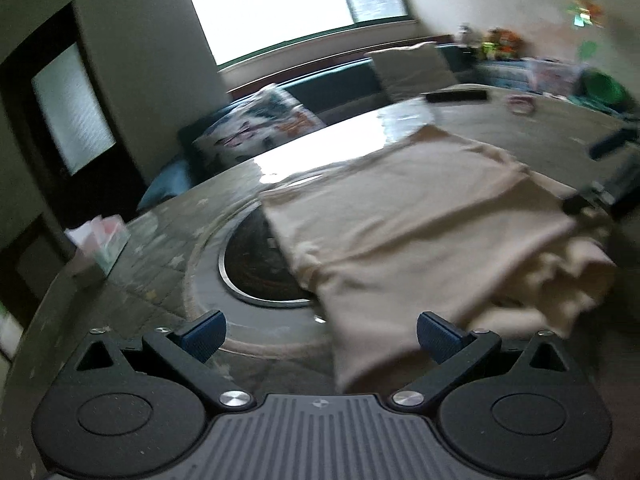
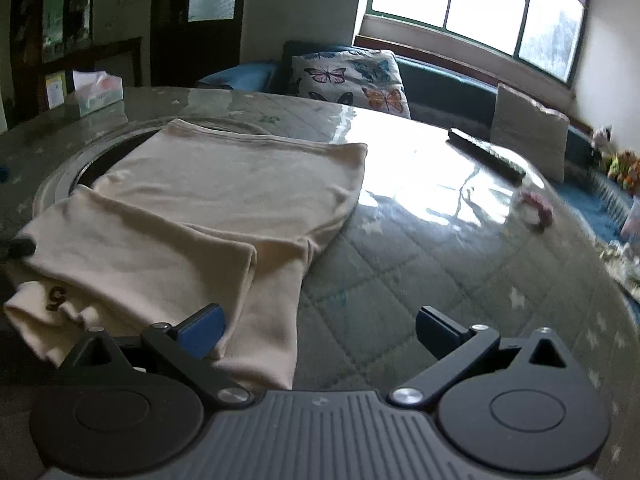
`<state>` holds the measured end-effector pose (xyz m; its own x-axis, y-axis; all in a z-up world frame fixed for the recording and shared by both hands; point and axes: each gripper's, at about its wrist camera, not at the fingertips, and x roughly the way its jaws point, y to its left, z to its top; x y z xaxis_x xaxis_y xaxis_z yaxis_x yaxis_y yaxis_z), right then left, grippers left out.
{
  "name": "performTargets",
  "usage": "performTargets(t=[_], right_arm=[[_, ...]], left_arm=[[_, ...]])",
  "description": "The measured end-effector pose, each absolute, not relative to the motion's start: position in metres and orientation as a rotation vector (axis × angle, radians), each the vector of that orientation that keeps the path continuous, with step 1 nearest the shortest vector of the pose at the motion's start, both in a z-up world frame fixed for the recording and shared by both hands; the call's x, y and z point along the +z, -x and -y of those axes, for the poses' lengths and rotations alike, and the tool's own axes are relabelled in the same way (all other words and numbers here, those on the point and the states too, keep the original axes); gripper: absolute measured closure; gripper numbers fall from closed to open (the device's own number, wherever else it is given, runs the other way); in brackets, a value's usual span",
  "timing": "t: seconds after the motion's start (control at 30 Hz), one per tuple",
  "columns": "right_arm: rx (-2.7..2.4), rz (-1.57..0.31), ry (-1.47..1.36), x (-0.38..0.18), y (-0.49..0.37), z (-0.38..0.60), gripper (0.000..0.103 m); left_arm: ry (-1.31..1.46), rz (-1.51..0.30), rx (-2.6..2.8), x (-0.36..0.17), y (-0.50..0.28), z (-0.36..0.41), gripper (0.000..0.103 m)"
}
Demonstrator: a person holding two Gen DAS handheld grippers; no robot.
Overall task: Fold clothes
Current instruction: 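Grasp the folded sweatshirt edge with the left gripper and lift it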
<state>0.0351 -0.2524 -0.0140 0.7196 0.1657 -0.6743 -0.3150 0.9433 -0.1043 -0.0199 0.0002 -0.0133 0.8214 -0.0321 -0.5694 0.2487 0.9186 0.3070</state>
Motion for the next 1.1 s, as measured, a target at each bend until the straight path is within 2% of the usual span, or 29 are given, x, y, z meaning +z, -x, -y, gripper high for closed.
performTargets(t=[0.17,0.27,0.4,0.57,0.63,0.7,0.97,1.1], right_arm=[[0.266,-0.709,0.173,-0.006,-0.028,0.262,0.001],[0.281,-0.697,0.195,-0.002,-0.021,0.261,0.004],[0.343,-0.683,0.219,0.002,-0.009,0.257,0.009],[0.454,-0.652,0.270,0.009,0.011,0.250,0.013],[0.503,-0.647,0.296,0.010,0.016,0.247,0.015],[0.545,-0.645,0.324,0.010,0.021,0.243,0.015],[0.648,-0.611,0.424,0.004,0.029,0.224,0.016],[0.651,-0.590,0.453,-0.003,0.022,0.213,0.027]], left_arm=[[-0.495,-0.539,-0.282,-0.019,0.047,0.019,0.001],[-0.538,-0.513,-0.350,-0.025,0.053,0.030,0.010],[-0.578,-0.481,-0.433,-0.031,0.057,0.043,0.030],[-0.554,-0.467,-0.497,-0.031,0.049,0.048,0.061],[-0.523,-0.467,-0.521,-0.028,0.046,0.047,0.084],[-0.486,-0.466,-0.529,-0.023,0.041,0.044,0.090],[-0.340,-0.464,-0.491,0.003,0.013,0.031,0.093],[-0.316,-0.476,-0.483,0.003,0.007,0.030,0.093]])
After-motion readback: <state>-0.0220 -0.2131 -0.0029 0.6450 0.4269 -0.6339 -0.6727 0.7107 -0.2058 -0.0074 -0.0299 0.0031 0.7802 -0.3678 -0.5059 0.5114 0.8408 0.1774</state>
